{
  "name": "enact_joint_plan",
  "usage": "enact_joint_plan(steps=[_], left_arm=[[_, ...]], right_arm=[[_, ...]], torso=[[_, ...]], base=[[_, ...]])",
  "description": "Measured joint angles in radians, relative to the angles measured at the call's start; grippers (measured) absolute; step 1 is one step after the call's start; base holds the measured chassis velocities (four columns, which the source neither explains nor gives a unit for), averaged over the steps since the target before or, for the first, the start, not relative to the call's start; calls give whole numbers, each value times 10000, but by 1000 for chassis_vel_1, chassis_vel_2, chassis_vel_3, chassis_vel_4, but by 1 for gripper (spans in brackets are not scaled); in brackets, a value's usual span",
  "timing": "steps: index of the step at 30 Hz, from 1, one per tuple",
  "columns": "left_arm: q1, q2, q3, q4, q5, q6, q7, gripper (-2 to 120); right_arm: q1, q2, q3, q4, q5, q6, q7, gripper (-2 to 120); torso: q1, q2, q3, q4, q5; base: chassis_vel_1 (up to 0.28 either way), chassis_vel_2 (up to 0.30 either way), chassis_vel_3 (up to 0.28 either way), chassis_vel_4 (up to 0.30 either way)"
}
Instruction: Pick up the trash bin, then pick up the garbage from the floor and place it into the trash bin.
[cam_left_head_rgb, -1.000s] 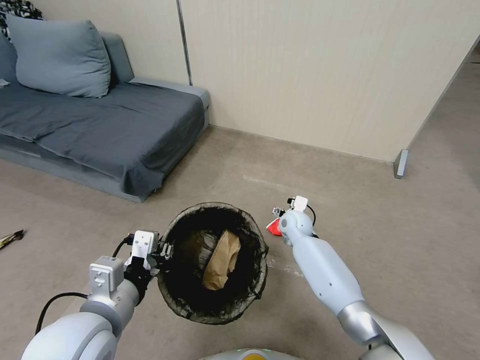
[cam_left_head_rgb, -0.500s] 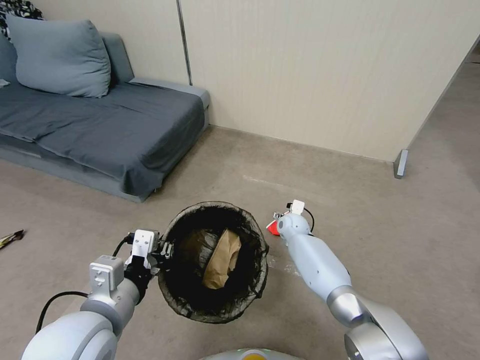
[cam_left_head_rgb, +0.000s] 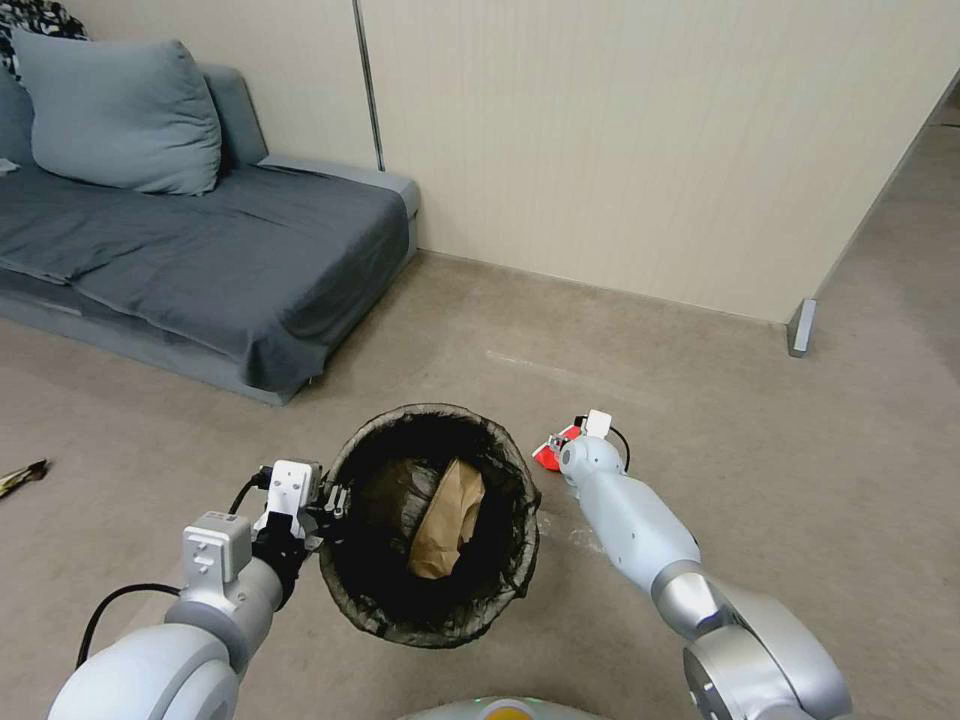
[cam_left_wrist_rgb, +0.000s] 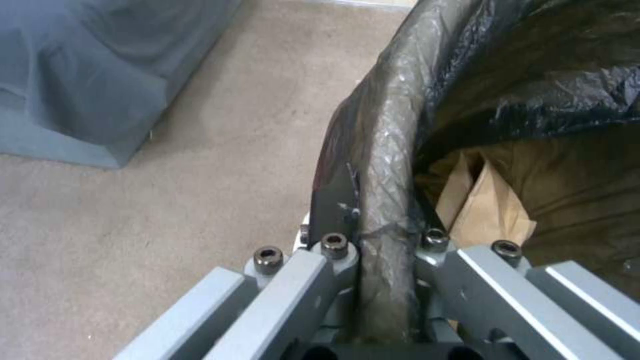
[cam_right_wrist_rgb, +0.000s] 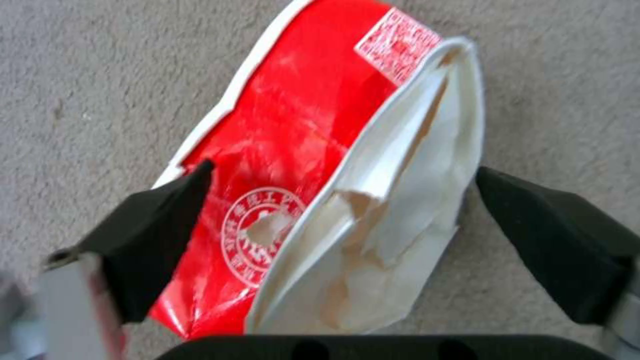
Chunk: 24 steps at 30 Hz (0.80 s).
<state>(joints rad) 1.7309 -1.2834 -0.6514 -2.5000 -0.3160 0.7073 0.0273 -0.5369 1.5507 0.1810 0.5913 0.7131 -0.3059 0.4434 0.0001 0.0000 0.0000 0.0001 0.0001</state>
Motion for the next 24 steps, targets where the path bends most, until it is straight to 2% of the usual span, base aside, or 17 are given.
enact_joint_plan(steps=[3,4,7,8,10,11,13,14,17,19,20,21,24], left_arm=[[-2,-18,-2,0,19,-3,0,1],[-2,-18,-2,0,19,-3,0,1],[-6,-34,3,0,37,-10,1,1],[-6,-34,3,0,37,-10,1,1],[-5,-37,5,0,54,-15,1,1],[-5,-37,5,0,54,-15,1,1],[1,-38,4,-1,55,-18,2,1],[1,-38,4,-1,55,-18,2,1],[-3,-38,7,0,58,-21,2,1],[-8,-37,10,0,59,-23,1,1],[-11,-38,12,0,60,-26,2,1],[-11,-38,12,0,60,-26,2,1],[-10,-45,17,0,65,-33,1,1]], right_arm=[[-105,-37,-7,72,-4,6,-80,78],[-105,-37,-7,72,-4,6,-80,78],[-189,-71,-7,172,-10,7,-110,63],[-189,-71,-7,172,-10,7,-110,63],[-220,-98,-7,183,-25,9,-128,52],[-220,-98,-7,183,-25,9,-128,52],[-237,-114,-8,212,-31,9,-139,39],[-237,-114,-8,212,-31,9,-139,39],[-248,-117,-11,246,-32,9,-142,25],[-255,-114,-13,263,-37,9,-142,22],[-264,-113,-16,280,-67,9,-142,15],[-264,-113,-16,280,-67,9,-142,15],[-319,-122,-22,389,-233,25,-143,3]], torso=[[0,0,0,-1,0],[0,0,0,-1,0],[-1,0,0,-1,-2],[-1,0,0,-1,-2],[-1,0,-1,-1,-2],[-1,0,-1,-1,-2],[-1,0,-1,-1,-2],[-1,0,-1,-1,-2],[-1,0,-1,-1,-1],[-1,0,0,0,-1],[-1,0,-1,-1,-1],[-1,0,-1,-1,-1],[-1,0,-1,0,0]], base=[[0,0,0,0],[0,0,0,0],[0,0,0,0],[0,0,0,0],[0,0,0,0],[0,0,0,0],[0,0,0,0],[0,0,0,0],[0,0,0,0],[0,0,0,0],[0,0,0,0],[0,0,0,0],[0,0,0,0]])
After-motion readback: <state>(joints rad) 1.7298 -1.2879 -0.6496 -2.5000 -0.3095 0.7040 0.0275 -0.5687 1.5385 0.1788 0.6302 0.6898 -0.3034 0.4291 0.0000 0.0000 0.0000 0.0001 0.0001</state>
